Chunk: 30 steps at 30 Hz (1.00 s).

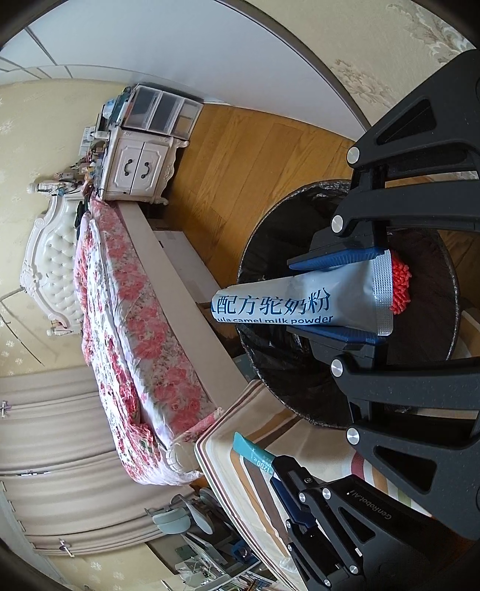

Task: Collect trash
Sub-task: 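Open both tools over the black bin to drop the tube and sachet, then move both tools back to the bed, left tool toward the orange paper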

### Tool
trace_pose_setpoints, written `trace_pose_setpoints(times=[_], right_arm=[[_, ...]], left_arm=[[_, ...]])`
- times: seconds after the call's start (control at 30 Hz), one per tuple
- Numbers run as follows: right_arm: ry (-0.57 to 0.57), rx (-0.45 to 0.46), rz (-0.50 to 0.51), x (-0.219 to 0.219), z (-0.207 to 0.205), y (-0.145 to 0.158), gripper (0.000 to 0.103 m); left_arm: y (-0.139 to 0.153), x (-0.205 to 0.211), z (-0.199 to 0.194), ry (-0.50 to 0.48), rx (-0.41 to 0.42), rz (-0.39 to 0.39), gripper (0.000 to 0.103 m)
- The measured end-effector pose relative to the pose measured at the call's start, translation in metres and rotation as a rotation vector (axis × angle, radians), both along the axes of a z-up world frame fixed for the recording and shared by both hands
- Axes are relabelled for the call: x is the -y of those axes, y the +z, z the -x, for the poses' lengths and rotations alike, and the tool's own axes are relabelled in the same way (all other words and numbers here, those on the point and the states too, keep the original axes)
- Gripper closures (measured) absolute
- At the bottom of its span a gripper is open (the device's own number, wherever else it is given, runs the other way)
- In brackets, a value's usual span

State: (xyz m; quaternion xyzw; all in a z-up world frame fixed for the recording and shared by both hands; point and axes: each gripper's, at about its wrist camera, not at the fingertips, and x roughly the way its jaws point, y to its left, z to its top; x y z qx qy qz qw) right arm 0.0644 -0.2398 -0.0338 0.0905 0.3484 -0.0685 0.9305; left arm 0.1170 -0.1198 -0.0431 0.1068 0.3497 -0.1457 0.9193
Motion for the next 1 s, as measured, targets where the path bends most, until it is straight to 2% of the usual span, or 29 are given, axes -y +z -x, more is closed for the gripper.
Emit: trace_pose_setpoints(times=[0.23, 0.3, 0.33, 0.4, 0.47, 0.53, 0.6, 0.77, 0.9, 1.0], right_arm=[[-0.012, -0.007, -0.005, 0.002, -0.004, -0.003, 0.074], [-0.014, -0.006, -0.004, 0.003, -0.005, -0.003, 0.074], [-0.019, -0.004, -0.002, 0.004, -0.005, -0.003, 0.07], [-0.03, -0.002, -0.001, 0.004, -0.005, -0.004, 0.065], [-0.039, -0.003, -0.004, 0.006, -0.004, -0.004, 0.064], [-0.048, -0.004, -0.003, 0.007, -0.003, -0.005, 0.062], [-0.054, -0.003, -0.001, 0.008, -0.002, -0.004, 0.06], [-0.058, 0.004, 0.019, 0.004, 0.002, 0.0, 0.05], [-0.058, 0.011, 0.029, -0.001, 0.005, 0.003, 0.042], [-0.055, 0.013, 0.028, -0.006, 0.007, 0.006, 0.04]], left_arm=[[-0.003, 0.008, -0.004, -0.014, -0.012, -0.013, 0.085], [-0.004, 0.008, -0.005, -0.015, -0.012, -0.018, 0.081], [-0.004, 0.008, -0.005, -0.016, -0.015, -0.019, 0.079], [-0.005, 0.007, -0.005, -0.012, -0.015, -0.018, 0.061], [-0.004, 0.005, -0.005, -0.003, -0.01, -0.011, 0.053], [-0.003, 0.004, -0.005, 0.001, -0.01, -0.011, 0.052], [-0.002, 0.001, -0.004, 0.006, -0.003, -0.014, 0.042], [0.005, -0.008, -0.001, 0.03, 0.022, -0.012, 0.033], [0.008, -0.02, 0.004, 0.054, 0.037, -0.021, 0.032], [0.009, -0.032, 0.009, 0.083, 0.045, -0.034, 0.03]])
